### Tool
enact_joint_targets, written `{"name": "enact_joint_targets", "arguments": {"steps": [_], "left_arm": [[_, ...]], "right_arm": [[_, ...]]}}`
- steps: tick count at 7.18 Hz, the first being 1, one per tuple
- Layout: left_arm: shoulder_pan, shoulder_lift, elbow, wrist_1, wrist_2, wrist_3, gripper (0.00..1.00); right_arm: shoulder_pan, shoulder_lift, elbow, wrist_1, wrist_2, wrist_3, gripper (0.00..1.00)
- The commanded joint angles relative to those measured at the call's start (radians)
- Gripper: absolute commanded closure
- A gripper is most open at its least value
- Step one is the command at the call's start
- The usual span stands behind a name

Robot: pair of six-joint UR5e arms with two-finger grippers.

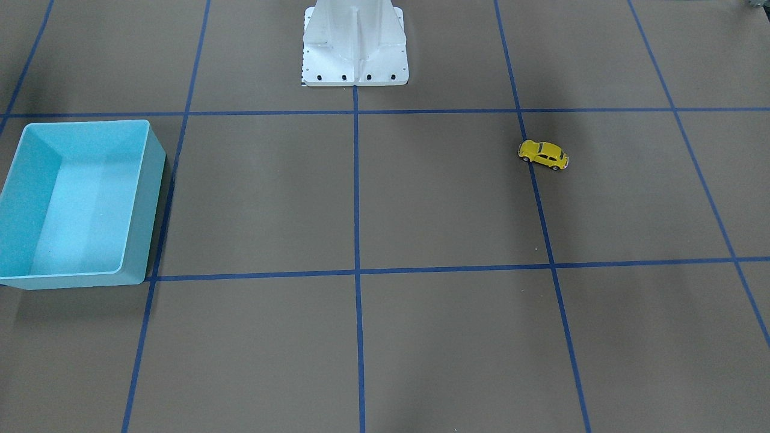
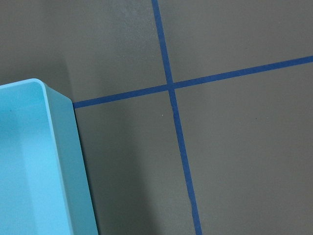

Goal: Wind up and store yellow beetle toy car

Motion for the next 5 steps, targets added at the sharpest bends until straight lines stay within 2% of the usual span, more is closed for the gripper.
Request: {"name": "enact_joint_targets", "arguments": {"steps": [1, 3, 5], "left_arm": [[0.148, -0.111, -0.01, 0.0, -0.001, 0.003, 0.01], [0.347, -0.192, -0.054, 0.003, 0.017, 0.003, 0.01], [0.534, -0.202, -0.179, 0.006, 0.123, 0.008, 0.0]], "right_arm": [[0.001, 0.0, 0.0, 0.0, 0.001, 0.0, 0.0], [0.001, -0.002, 0.0, -0.002, 0.015, 0.0, 0.0], [0.001, -0.002, 0.0, -0.002, 0.015, 0.0, 0.0]]}}
